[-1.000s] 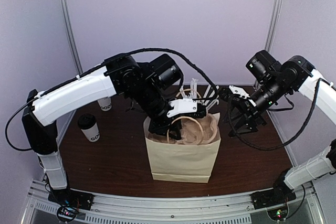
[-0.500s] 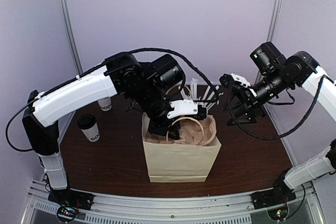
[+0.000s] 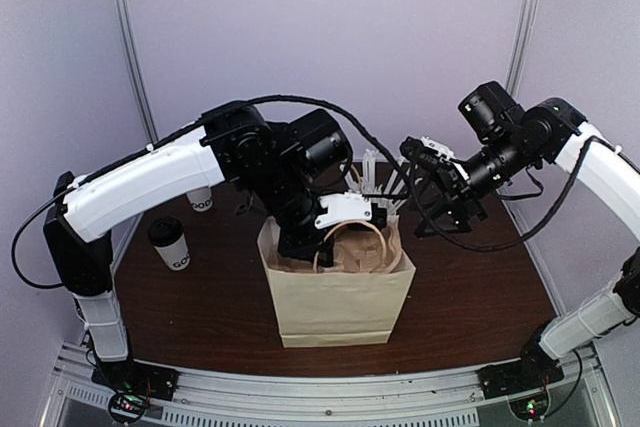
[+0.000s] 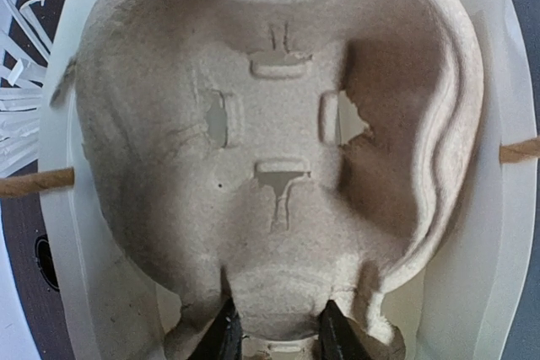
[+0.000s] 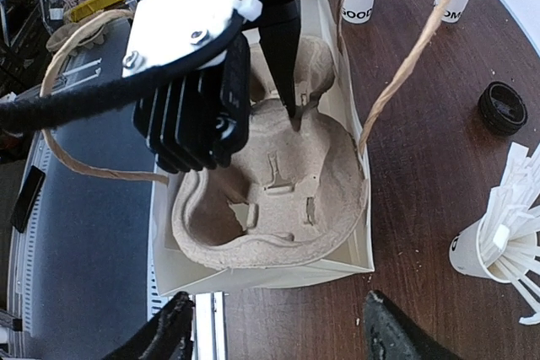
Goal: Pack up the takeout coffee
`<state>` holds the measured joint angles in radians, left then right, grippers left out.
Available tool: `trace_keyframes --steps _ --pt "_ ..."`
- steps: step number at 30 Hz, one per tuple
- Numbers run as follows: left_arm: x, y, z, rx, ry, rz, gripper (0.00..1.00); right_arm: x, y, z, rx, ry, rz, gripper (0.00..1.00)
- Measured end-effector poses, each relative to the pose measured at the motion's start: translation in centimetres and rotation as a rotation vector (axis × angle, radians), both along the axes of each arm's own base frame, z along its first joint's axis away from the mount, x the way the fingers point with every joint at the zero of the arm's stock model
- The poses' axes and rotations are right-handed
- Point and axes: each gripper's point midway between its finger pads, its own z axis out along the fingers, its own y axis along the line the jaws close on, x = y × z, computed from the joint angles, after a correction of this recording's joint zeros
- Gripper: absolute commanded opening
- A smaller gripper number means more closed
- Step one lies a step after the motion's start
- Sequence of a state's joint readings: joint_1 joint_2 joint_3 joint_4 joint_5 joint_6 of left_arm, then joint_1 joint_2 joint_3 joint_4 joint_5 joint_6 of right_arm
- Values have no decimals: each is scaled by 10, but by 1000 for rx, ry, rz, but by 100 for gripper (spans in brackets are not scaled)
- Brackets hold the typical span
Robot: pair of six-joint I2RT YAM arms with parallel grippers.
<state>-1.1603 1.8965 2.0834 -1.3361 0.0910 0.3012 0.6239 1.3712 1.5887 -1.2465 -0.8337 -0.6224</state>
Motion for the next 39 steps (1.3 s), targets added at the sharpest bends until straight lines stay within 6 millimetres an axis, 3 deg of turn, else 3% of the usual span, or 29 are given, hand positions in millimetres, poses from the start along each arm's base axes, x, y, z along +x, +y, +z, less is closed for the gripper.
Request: trace_keyframes --steps 9,15,21,27,39 --pt "6 1 14 -42 -44 30 13 5 12 1 -7 66 -55 89" --pt "6 9 22 -63 -58 60 12 4 14 0 -19 107 -90 90" --pt "6 13 14 -45 -39 101 10 1 23 -8 -31 154 -96 92" --pt "4 18 8 -36 -19 136 10 -1 32 -15 -42 188 -98 90" --pt "0 27 22 -126 -29 173 10 -5 43 -25 -69 207 -100 83"
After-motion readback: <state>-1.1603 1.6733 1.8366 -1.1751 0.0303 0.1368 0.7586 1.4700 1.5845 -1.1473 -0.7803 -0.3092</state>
